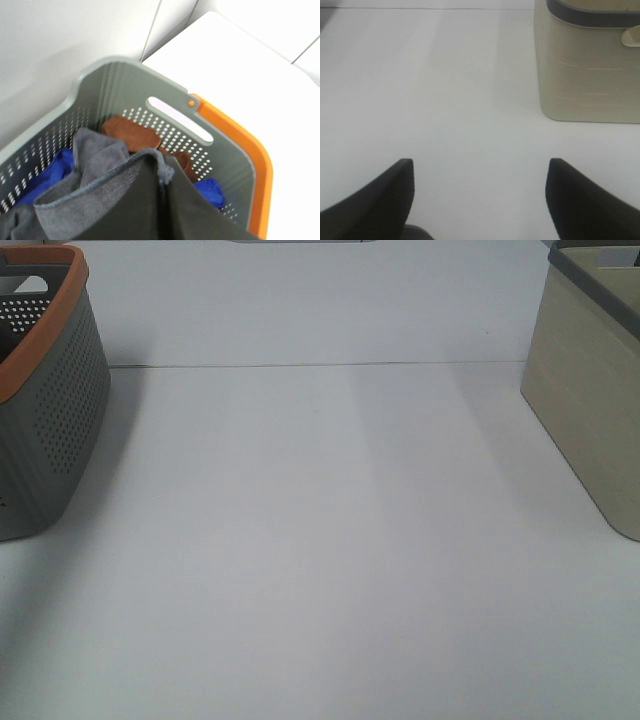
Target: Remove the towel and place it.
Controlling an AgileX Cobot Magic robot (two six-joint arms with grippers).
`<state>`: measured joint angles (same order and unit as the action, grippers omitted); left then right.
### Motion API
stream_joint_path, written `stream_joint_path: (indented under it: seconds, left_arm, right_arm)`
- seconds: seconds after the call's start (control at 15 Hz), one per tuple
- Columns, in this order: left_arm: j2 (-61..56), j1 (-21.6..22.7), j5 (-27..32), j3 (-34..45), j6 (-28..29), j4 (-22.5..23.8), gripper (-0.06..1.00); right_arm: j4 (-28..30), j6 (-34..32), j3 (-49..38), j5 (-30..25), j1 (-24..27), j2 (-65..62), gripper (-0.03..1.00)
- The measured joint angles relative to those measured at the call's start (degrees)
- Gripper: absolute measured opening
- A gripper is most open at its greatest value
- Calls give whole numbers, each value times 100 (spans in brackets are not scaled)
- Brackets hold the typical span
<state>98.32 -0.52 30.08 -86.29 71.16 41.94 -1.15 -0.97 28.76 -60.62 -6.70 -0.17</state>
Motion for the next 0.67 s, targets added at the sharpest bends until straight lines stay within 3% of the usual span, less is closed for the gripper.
stream_joint_path:
  seconds: [0.13, 0.27, 0.33, 0.67]
  left_arm:
    - [-441, -241, -286, 0, -390, 470, 0]
    - [-831, -561, -544, -109, -447, 1226, 0]
    - [-905, -653, -544, -252, -447, 1375, 0]
    - [-940, -1106, -894, -1478, -470, 1473, 0]
  right_arm:
    - [0, -6, 0, 0, 0, 0, 73]
    - [0, -6, 0, 0, 0, 0, 73]
    - [0, -6, 0, 0, 0, 0, 73]
    - [0, -6, 0, 0, 0, 0, 73]
